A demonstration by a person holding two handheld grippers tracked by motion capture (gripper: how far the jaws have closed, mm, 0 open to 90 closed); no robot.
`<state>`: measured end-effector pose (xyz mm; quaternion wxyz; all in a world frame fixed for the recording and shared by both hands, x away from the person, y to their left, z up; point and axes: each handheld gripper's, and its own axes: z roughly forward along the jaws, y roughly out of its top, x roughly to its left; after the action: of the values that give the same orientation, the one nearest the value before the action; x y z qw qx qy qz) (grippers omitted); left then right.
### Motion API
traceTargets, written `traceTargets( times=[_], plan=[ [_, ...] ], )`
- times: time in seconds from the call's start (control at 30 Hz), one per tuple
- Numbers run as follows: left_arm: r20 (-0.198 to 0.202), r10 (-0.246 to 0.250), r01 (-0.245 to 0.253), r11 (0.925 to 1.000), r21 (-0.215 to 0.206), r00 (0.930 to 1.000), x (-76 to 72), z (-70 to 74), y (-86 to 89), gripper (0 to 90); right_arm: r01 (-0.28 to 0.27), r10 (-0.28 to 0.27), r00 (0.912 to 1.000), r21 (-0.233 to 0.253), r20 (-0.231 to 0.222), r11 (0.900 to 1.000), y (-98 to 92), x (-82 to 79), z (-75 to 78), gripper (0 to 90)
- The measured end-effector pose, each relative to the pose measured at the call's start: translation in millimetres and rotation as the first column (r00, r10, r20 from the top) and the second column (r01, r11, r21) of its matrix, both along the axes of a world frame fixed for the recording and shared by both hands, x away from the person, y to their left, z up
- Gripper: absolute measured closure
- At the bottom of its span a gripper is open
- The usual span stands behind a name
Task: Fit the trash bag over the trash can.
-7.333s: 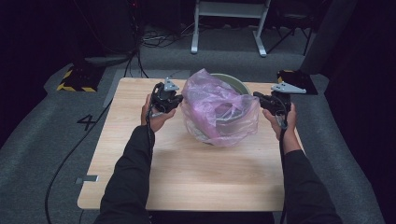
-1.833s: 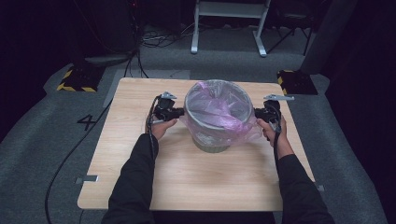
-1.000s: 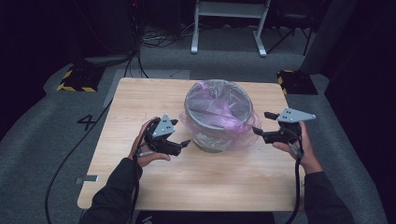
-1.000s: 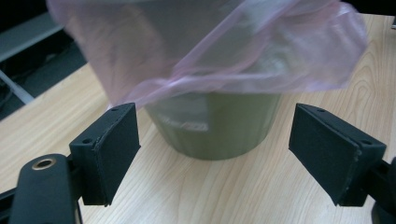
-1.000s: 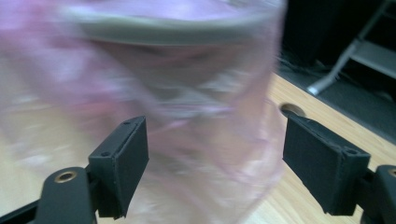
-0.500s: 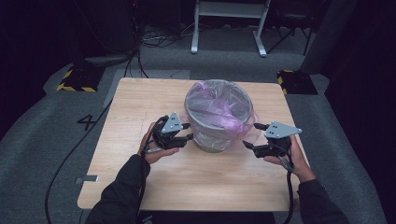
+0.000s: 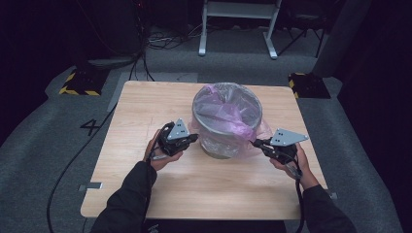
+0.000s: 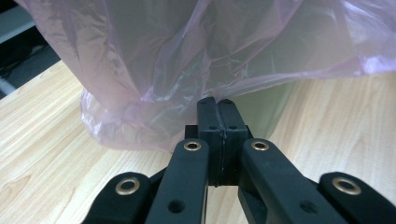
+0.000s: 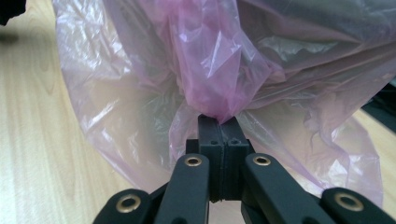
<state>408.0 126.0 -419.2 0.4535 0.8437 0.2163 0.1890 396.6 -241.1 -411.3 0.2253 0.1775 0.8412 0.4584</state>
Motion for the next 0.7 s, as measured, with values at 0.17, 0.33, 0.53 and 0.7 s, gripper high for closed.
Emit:
traceTargets(
  times=[0.17,0.33,0.53,0.7],
  plan=[
    [0.005,0.011,-0.011,0.9999,-0.009,0.9999,-3.7,-2.7,4.9,89.9,-0.003,0.002,0.9995,-0.032,-0.03,0.999,1.8,-0.3,-11.7,90.0],
    [-0.008,0.022,-0.022,0.9991,0.037,0.9997,-6.1,-13.4,5.7,90.0,0.002,-0.003,0.9989,-0.033,-0.048,0.999,0.3,-0.6,-16.4,90.0],
    [-0.033,0.022,-0.018,0.9925,0.121,0.9992,-6.7,-31.3,6.4,90.0,0.015,-0.021,0.9961,-0.072,-0.086,0.997,-0.6,2.5,-28.1,90.0],
    [-0.075,0.02,-0.004,0.9785,0.206,0.997,-5.7,-43.8,6.8,90.0,0.03,-0.043,0.9891,-0.098,-0.14,0.995,-2.2,9.1,-38.7,90.0]
  ],
)
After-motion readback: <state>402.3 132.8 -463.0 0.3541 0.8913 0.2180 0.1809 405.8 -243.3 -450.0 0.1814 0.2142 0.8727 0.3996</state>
